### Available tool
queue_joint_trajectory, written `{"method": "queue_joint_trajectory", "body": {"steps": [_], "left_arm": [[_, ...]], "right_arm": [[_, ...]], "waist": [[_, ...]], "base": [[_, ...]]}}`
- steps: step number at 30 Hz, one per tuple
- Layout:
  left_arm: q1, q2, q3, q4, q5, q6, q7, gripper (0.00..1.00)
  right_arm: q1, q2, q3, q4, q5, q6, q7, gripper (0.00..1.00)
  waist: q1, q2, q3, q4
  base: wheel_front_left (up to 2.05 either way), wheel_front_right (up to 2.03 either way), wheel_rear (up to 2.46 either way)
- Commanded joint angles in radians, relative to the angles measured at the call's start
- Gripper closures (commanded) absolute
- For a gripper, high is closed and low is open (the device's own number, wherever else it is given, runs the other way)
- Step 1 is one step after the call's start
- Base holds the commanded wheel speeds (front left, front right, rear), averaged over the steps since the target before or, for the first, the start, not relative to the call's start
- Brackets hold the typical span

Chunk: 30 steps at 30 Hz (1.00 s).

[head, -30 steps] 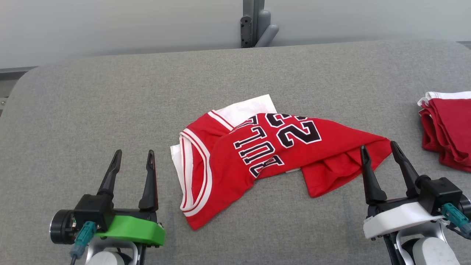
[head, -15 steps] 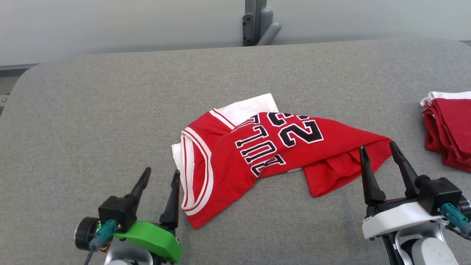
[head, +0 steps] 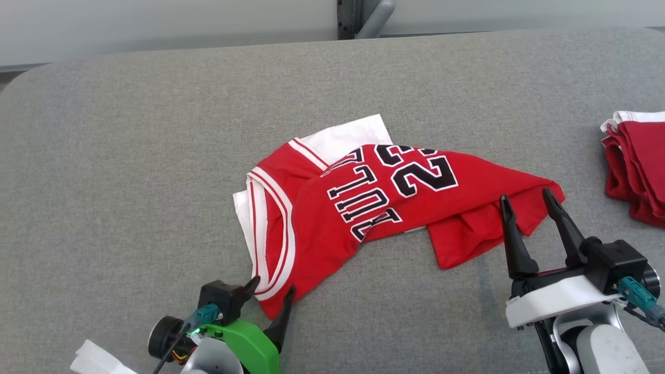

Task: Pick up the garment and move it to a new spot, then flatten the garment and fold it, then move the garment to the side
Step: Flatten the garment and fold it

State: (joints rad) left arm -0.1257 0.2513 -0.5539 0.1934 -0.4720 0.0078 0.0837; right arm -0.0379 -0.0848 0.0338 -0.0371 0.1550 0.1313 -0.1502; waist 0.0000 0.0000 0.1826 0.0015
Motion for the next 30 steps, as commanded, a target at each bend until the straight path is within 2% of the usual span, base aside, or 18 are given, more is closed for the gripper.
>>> {"method": "queue_joint_trajectory", "body": {"steps": [1,3,4,5,6,14,21,30], "left_arm": [[-0.022,0.003,-0.002,0.012,0.014,-0.006,-0.001,0.0],[-0.037,0.001,-0.011,0.043,0.013,-0.015,0.005,0.0],[-0.044,0.0,-0.014,0.055,0.011,-0.022,0.005,0.4],[-0.05,-0.002,-0.015,0.064,0.006,-0.03,0.002,0.95],[-0.055,-0.003,-0.017,0.07,-0.003,-0.039,0.004,1.0],[-0.078,0.033,-0.02,-0.043,0.02,-0.061,-0.033,1.0],[-0.084,0.095,-0.004,-0.314,0.06,-0.031,-0.01,1.0],[-0.113,0.171,0.036,-0.637,0.102,0.016,0.1,1.0]], "right_arm": [[-0.015,-0.006,0.001,0.0,0.002,-0.001,-0.001,0.0],[-0.019,-0.009,0.002,0.003,0.003,-0.001,-0.003,0.0],[-0.022,-0.009,0.002,0.003,0.004,-0.001,-0.004,0.0],[-0.026,-0.01,0.002,0.005,0.004,-0.001,-0.005,0.0],[-0.028,-0.01,0.002,0.006,0.005,-0.001,-0.007,0.0],[-0.016,-0.004,-0.032,0.009,0.006,-0.001,-0.019,0.0],[-0.012,0.003,-0.071,0.006,0.0,-0.001,-0.026,0.0],[-0.006,0.015,-0.095,0.005,0.004,-0.001,-0.034,0.0]], "waist": [[0.0,0.0,0.012,-0.009],[0.0,0.0,0.016,-0.013],[0.0,0.0,0.019,-0.015],[0.0,0.0,0.02,-0.017],[0.0,0.0,0.021,-0.018],[0.0,0.0,0.009,0.0],[0.0,0.0,-0.028,0.034],[0.0,0.0,-0.052,0.058]], "base": [[0.0,0.0,0.0],[0.0,0.0,0.0],[0.0,0.0,0.0],[0.0,0.0,0.0],[0.0,0.0,0.0],[0.0,0.0,0.0],[0.0,0.0,0.0],[0.0,0.0,0.0]]}}
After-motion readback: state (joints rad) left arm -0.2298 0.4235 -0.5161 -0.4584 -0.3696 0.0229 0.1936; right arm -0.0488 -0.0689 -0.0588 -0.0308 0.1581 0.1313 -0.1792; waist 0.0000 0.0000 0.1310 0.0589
